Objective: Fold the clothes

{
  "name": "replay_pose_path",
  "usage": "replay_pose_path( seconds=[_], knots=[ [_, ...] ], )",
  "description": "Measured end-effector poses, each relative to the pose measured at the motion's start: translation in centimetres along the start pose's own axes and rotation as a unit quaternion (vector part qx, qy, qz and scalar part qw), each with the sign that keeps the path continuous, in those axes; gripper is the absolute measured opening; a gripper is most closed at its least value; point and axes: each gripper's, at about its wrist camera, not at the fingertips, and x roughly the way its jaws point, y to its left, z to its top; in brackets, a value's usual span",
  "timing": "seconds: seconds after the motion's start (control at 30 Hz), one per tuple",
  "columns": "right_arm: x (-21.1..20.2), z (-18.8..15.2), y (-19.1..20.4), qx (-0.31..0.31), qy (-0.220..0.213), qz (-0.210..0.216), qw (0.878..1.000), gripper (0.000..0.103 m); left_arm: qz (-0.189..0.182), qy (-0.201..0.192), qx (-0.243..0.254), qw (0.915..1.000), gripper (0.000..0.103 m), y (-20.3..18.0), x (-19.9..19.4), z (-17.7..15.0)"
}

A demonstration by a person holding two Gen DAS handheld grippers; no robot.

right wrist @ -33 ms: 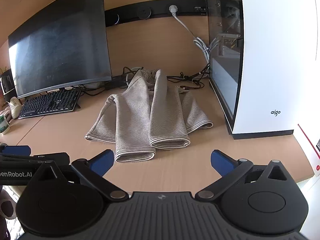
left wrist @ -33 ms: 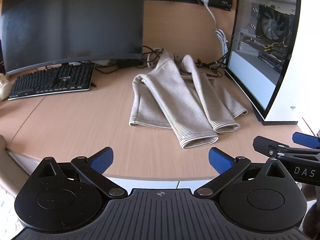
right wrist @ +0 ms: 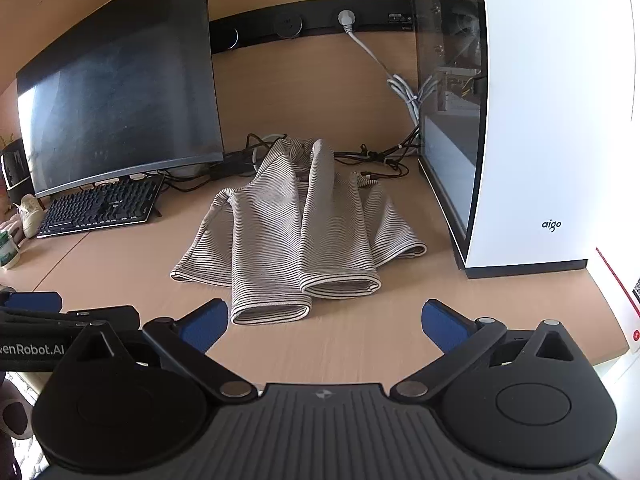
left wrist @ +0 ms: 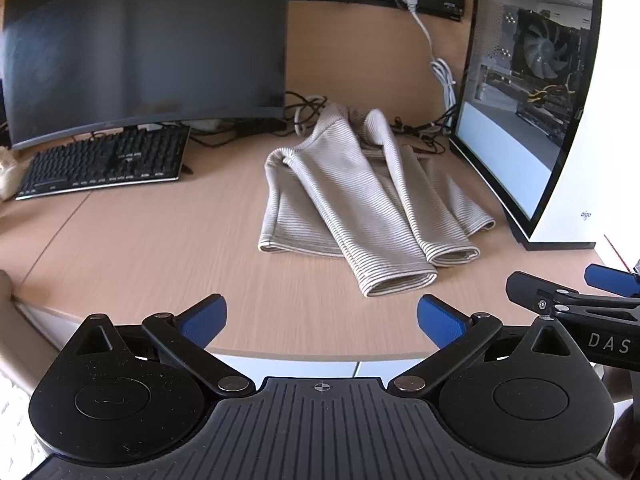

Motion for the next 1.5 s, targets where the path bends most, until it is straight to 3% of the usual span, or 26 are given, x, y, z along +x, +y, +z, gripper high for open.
replay_pose_path(
  seconds=[1.5],
  knots=[
    [1.2, 0.7, -0.1, -0.003, 0.01, 0.007, 1.0, 0.103, 0.009, 0.01, -0.004, 0.9999, 0.103, -0.3, 1.0, 0.4]
  ],
)
